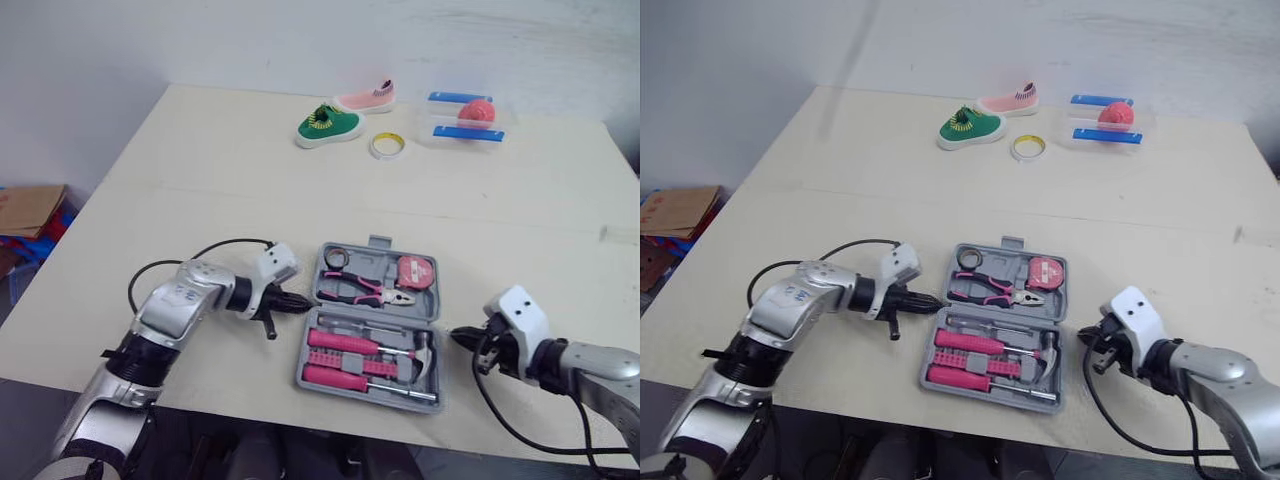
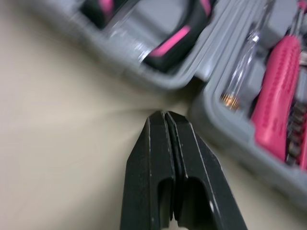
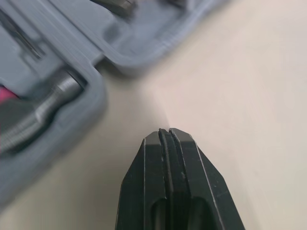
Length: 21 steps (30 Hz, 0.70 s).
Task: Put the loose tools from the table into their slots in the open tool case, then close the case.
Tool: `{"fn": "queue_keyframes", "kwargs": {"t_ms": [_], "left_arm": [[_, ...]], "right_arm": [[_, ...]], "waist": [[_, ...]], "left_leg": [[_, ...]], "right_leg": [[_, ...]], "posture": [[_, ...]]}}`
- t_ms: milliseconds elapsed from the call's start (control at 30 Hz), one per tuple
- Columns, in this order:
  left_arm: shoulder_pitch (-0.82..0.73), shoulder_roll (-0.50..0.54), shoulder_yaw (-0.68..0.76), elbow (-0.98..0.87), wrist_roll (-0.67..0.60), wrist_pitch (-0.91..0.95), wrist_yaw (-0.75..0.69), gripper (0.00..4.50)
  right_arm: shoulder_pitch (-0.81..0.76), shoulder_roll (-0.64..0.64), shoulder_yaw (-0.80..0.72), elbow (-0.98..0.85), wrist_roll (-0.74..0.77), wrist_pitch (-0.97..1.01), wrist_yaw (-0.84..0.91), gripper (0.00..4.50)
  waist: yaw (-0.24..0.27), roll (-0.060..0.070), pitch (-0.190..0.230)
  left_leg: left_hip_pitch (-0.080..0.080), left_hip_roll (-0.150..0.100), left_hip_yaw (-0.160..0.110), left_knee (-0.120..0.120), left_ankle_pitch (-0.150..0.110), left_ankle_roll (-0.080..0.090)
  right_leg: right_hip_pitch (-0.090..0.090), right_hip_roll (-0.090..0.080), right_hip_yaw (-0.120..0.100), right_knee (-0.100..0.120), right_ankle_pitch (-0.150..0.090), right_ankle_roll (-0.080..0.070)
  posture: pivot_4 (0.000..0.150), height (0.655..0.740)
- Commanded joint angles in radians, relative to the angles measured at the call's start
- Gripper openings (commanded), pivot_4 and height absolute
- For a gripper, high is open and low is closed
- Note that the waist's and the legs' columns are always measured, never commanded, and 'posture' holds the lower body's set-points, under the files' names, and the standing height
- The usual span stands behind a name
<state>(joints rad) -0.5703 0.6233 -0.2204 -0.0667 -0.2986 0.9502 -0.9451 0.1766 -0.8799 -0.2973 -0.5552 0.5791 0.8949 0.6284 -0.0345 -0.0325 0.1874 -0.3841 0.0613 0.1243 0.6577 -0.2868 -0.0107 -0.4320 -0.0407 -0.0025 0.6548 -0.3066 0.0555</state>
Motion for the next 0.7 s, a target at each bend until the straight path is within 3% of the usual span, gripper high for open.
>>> {"fn": "queue_keyframes", "kwargs": {"t_ms": [33,67,267,300,467,700], "left_arm": [[-0.092,0.008,0.155,-0.036,-0.14,0.28,0.013,1.1],[-0.119,-0.008,0.166,-0.025,-0.149,0.333,0.037,1.54],[-0.228,-0.135,0.164,0.106,-0.118,0.422,0.195,4.3],[-0.238,-0.153,0.158,0.126,-0.111,0.413,0.213,4.39],[-0.254,-0.209,0.124,0.175,-0.096,0.385,0.275,4.39],[-0.264,-0.243,0.111,0.211,-0.091,0.334,0.304,4.39]], "right_arm": [[-0.07,0.018,-0.166,-0.063,0.196,0.16,-0.016,0.67],[-0.11,0.033,-0.181,-0.063,0.246,0.21,-0.047,0.99],[-0.395,0.186,-0.192,0.035,0.355,0.52,-0.306,4.05],[-0.443,0.223,-0.197,0.06,0.351,0.574,-0.348,4.45],[-0.544,0.285,-0.142,0.115,0.281,0.659,-0.427,4.45],[-0.56,0.311,-0.108,0.15,0.214,0.672,-0.442,4.45]], "waist": [[0.0,0.0,0.0],[0.002,-0.001,0.0],[0.006,0.0,0.0],[0.004,-0.001,0.0],[0.007,0.0,0.0],[0.008,0.0,0.0]], "left_leg": [[0.0,0.0,-0.001,0.0,0.0,0.0],[0.0,0.0,-0.002,0.0,0.0,0.0],[0.0,-0.001,-0.004,0.001,0.001,-0.001],[-0.001,-0.001,-0.004,0.001,0.001,-0.002],[-0.004,-0.001,-0.004,0.002,0.002,-0.003],[-0.003,-0.001,-0.004,0.002,0.002,-0.003]], "right_leg": [[0.0,0.0,0.0,0.001,0.0,0.0],[0.0,0.0,-0.001,0.001,0.0,0.0],[0.003,-0.002,-0.004,0.0,0.0,-0.001],[0.002,-0.002,-0.004,0.0,0.0,-0.001],[-0.002,-0.002,-0.004,0.001,0.0,-0.002],[-0.001,-0.003,-0.004,0.001,0.0,-0.002]], "posture": [[0.15,0.7304],[0.15,0.7304],[0.15,0.7304],[0.15,0.7304],[0.15,0.7304],[0.15,0.7304]]}}
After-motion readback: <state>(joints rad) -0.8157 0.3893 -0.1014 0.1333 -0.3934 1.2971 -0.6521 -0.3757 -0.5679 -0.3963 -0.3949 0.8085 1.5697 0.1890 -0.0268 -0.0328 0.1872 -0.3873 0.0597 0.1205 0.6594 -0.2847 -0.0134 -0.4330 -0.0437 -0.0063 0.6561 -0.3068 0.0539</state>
